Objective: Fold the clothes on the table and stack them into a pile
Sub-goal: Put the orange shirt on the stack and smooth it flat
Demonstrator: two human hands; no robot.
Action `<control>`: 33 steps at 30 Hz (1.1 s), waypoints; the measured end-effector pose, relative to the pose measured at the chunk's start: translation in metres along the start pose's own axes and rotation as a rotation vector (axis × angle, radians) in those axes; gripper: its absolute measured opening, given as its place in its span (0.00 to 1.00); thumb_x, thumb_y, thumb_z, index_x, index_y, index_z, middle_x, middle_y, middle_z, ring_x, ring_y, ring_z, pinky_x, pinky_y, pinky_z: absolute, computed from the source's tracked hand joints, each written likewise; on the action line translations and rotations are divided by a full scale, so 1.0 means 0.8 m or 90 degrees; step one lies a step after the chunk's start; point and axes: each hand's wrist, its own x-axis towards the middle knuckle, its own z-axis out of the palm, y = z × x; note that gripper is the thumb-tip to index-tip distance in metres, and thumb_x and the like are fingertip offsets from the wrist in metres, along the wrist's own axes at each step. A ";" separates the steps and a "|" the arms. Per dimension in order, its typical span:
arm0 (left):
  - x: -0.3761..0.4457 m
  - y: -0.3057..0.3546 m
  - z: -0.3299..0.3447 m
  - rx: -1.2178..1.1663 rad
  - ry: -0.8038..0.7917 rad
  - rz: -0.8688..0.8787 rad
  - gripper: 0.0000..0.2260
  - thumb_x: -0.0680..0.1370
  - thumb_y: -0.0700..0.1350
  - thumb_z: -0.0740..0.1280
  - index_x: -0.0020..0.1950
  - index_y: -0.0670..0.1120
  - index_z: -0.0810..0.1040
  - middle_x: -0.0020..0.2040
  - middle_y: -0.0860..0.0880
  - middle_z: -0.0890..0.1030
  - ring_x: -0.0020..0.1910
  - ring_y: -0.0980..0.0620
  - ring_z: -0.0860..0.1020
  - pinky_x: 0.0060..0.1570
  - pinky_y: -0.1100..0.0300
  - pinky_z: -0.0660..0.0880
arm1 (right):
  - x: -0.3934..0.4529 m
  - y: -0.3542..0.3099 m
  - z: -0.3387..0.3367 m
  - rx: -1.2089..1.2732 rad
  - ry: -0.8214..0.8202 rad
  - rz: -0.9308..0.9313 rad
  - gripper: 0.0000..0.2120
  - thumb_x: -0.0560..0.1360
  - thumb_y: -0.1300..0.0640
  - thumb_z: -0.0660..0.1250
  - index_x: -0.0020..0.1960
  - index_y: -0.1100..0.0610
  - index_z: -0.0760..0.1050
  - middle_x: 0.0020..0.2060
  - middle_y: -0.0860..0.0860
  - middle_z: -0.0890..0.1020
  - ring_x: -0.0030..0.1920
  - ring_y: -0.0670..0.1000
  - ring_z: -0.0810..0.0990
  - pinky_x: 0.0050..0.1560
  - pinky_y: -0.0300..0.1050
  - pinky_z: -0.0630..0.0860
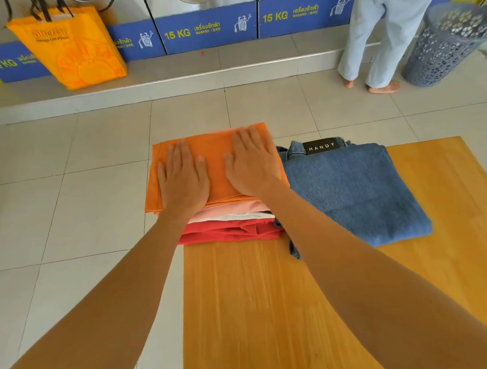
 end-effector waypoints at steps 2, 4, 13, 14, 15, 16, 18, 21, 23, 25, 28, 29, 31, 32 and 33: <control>0.003 -0.018 -0.002 -0.020 -0.008 -0.055 0.29 0.83 0.59 0.41 0.81 0.47 0.49 0.81 0.47 0.53 0.80 0.46 0.50 0.77 0.41 0.46 | 0.004 0.018 -0.003 0.038 0.000 0.050 0.31 0.83 0.45 0.44 0.82 0.55 0.48 0.82 0.51 0.48 0.82 0.55 0.44 0.79 0.64 0.44; 0.009 -0.037 -0.006 -0.071 -0.053 -0.140 0.28 0.83 0.59 0.41 0.81 0.50 0.49 0.80 0.46 0.56 0.79 0.42 0.53 0.75 0.36 0.48 | 0.003 0.034 -0.003 0.116 -0.008 0.093 0.29 0.83 0.46 0.45 0.82 0.52 0.45 0.82 0.51 0.49 0.81 0.56 0.48 0.78 0.66 0.47; 0.029 0.001 -0.050 0.052 0.054 0.040 0.23 0.85 0.53 0.47 0.79 0.49 0.59 0.81 0.44 0.54 0.80 0.44 0.48 0.75 0.39 0.42 | 0.018 -0.005 -0.022 -0.031 0.081 -0.042 0.30 0.79 0.55 0.54 0.81 0.49 0.54 0.82 0.52 0.52 0.82 0.56 0.47 0.78 0.64 0.47; 0.028 0.015 -0.043 0.049 0.025 0.118 0.22 0.85 0.52 0.48 0.78 0.50 0.61 0.80 0.45 0.56 0.80 0.45 0.50 0.75 0.40 0.44 | 0.020 -0.013 -0.016 -0.041 0.069 -0.110 0.28 0.80 0.54 0.54 0.80 0.49 0.58 0.81 0.51 0.57 0.81 0.55 0.51 0.78 0.61 0.50; 0.026 0.025 -0.033 0.051 -0.016 0.163 0.21 0.85 0.51 0.48 0.78 0.51 0.62 0.80 0.46 0.57 0.80 0.46 0.51 0.76 0.42 0.46 | 0.022 -0.015 -0.010 -0.055 0.048 -0.148 0.26 0.81 0.53 0.52 0.79 0.50 0.61 0.80 0.50 0.61 0.80 0.54 0.56 0.78 0.58 0.53; 0.025 0.028 -0.024 0.048 -0.047 0.170 0.22 0.85 0.52 0.47 0.78 0.51 0.62 0.80 0.47 0.57 0.80 0.47 0.51 0.77 0.44 0.47 | 0.025 -0.013 -0.005 -0.069 0.031 -0.149 0.25 0.81 0.52 0.51 0.78 0.52 0.63 0.78 0.50 0.66 0.79 0.53 0.60 0.77 0.56 0.55; 0.027 0.019 -0.011 0.033 -0.046 0.120 0.23 0.84 0.55 0.46 0.78 0.51 0.61 0.80 0.47 0.57 0.80 0.47 0.52 0.78 0.46 0.48 | 0.031 0.001 0.000 -0.072 0.019 -0.088 0.26 0.82 0.50 0.49 0.78 0.55 0.63 0.77 0.51 0.67 0.79 0.52 0.60 0.78 0.54 0.53; 0.028 0.005 -0.006 0.015 -0.016 0.061 0.24 0.84 0.56 0.44 0.79 0.52 0.59 0.80 0.48 0.59 0.79 0.47 0.54 0.78 0.47 0.47 | 0.031 0.027 -0.003 0.019 -0.005 0.014 0.28 0.83 0.46 0.46 0.81 0.54 0.56 0.81 0.51 0.56 0.81 0.54 0.50 0.79 0.58 0.50; 0.029 0.001 -0.007 -0.003 -0.013 0.028 0.25 0.84 0.56 0.44 0.80 0.50 0.57 0.80 0.48 0.59 0.80 0.48 0.52 0.78 0.46 0.46 | 0.026 0.041 -0.006 0.108 -0.025 0.061 0.28 0.84 0.45 0.45 0.82 0.54 0.51 0.82 0.52 0.53 0.81 0.57 0.53 0.78 0.61 0.55; 0.030 -0.006 -0.008 -0.035 -0.018 -0.034 0.26 0.84 0.56 0.43 0.80 0.49 0.57 0.80 0.48 0.57 0.80 0.48 0.50 0.77 0.44 0.48 | 0.020 0.051 -0.008 0.212 -0.038 0.122 0.29 0.84 0.44 0.44 0.82 0.54 0.46 0.81 0.54 0.57 0.77 0.61 0.62 0.73 0.63 0.62; 0.030 -0.013 -0.007 -0.118 -0.036 -0.109 0.26 0.84 0.55 0.44 0.80 0.47 0.55 0.81 0.48 0.54 0.80 0.46 0.50 0.77 0.43 0.51 | 0.013 0.057 -0.004 0.285 -0.027 0.175 0.29 0.85 0.43 0.43 0.82 0.54 0.44 0.77 0.57 0.65 0.73 0.63 0.68 0.69 0.65 0.66; 0.029 -0.014 -0.007 -0.140 -0.039 -0.121 0.25 0.85 0.55 0.44 0.80 0.47 0.55 0.81 0.48 0.54 0.80 0.46 0.50 0.77 0.45 0.51 | 0.012 0.056 -0.002 0.291 -0.020 0.178 0.29 0.85 0.43 0.42 0.82 0.53 0.45 0.77 0.57 0.66 0.73 0.64 0.69 0.68 0.65 0.66; 0.027 -0.018 -0.007 -0.176 -0.041 -0.149 0.25 0.85 0.56 0.44 0.81 0.48 0.53 0.81 0.47 0.55 0.79 0.45 0.54 0.76 0.45 0.53 | 0.012 0.053 -0.003 0.298 -0.012 0.178 0.28 0.85 0.44 0.42 0.82 0.52 0.47 0.76 0.57 0.68 0.72 0.64 0.70 0.67 0.65 0.67; 0.025 -0.021 -0.008 -0.192 -0.044 -0.171 0.26 0.84 0.56 0.44 0.81 0.48 0.52 0.80 0.47 0.56 0.78 0.44 0.56 0.75 0.44 0.55 | 0.013 0.052 -0.003 0.298 -0.012 0.178 0.28 0.85 0.44 0.42 0.81 0.52 0.47 0.75 0.56 0.68 0.71 0.64 0.71 0.67 0.65 0.67; 0.021 -0.025 -0.009 -0.208 -0.047 -0.198 0.26 0.84 0.57 0.43 0.81 0.48 0.51 0.80 0.46 0.58 0.77 0.42 0.59 0.74 0.42 0.58 | 0.013 0.051 -0.004 0.298 -0.013 0.179 0.27 0.85 0.44 0.42 0.81 0.52 0.48 0.75 0.57 0.69 0.70 0.65 0.71 0.66 0.66 0.67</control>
